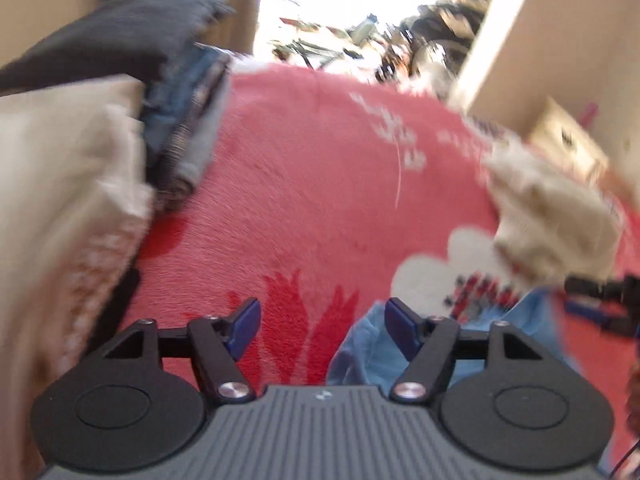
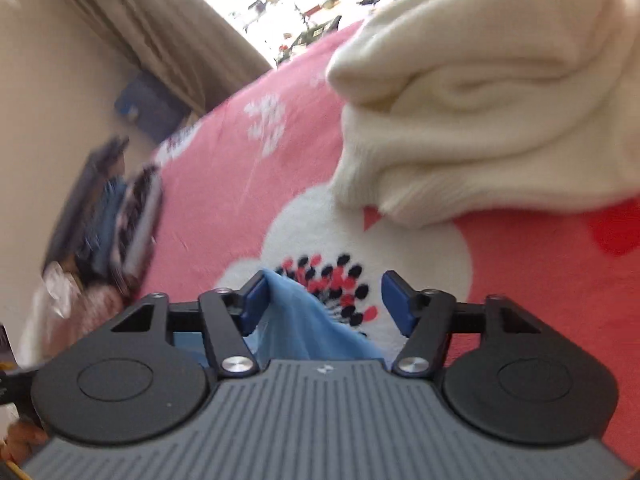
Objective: Fold clothes
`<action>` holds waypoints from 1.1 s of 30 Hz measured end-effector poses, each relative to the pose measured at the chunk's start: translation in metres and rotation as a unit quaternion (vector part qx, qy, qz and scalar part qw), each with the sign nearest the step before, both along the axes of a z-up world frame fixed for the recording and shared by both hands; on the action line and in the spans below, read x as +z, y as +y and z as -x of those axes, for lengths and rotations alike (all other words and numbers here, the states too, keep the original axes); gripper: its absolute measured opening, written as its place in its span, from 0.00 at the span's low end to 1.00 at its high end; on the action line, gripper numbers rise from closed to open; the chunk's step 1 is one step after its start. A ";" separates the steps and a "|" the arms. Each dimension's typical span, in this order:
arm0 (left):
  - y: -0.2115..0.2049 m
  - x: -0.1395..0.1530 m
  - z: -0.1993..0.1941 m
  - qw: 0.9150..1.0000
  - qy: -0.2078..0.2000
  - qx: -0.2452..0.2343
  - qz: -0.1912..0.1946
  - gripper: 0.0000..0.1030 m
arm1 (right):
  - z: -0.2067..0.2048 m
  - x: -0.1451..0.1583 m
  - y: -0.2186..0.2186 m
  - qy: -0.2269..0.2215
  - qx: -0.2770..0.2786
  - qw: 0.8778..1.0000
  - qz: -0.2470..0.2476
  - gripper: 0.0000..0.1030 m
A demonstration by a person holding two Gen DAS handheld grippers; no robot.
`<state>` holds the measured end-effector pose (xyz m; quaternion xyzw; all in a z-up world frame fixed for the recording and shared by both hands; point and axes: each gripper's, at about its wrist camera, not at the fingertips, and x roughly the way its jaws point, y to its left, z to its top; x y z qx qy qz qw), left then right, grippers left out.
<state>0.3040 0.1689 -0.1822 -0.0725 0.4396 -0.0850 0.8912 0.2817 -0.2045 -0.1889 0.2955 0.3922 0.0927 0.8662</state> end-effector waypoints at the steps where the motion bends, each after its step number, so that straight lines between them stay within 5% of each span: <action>1: 0.006 0.009 0.007 1.000 -0.004 0.007 0.006 0.72 | 0.008 0.007 0.001 -0.002 0.000 1.000 -0.003 0.69; 7: 0.043 0.063 0.051 0.998 -0.027 0.046 0.038 0.73 | 0.057 0.048 0.005 -0.014 0.003 1.000 -0.020 0.70; 11: 0.055 0.091 0.111 0.999 -0.027 -0.012 0.014 0.72 | 0.089 0.075 0.007 -0.022 0.005 0.999 -0.031 0.70; 14: 0.055 0.097 0.168 0.996 -0.023 -0.080 -0.040 0.72 | 0.132 0.091 0.047 -0.023 0.090 0.995 -0.040 0.69; 20: 0.029 0.031 0.279 0.965 -0.036 -0.197 -0.168 0.70 | 0.214 0.066 0.132 0.017 0.191 0.980 -0.057 0.62; 23: 0.011 -0.009 0.312 0.946 -0.052 -0.235 -0.219 0.67 | 0.231 0.043 0.166 0.030 0.209 0.977 0.009 0.56; 29: -0.013 -0.049 0.326 0.918 -0.113 -0.256 -0.280 0.64 | 0.228 0.008 0.198 0.060 0.206 0.974 0.069 0.55; 33: -0.024 -0.060 0.315 0.909 -0.121 -0.278 -0.286 0.63 | 0.215 -0.008 0.215 0.072 0.222 0.968 0.097 0.52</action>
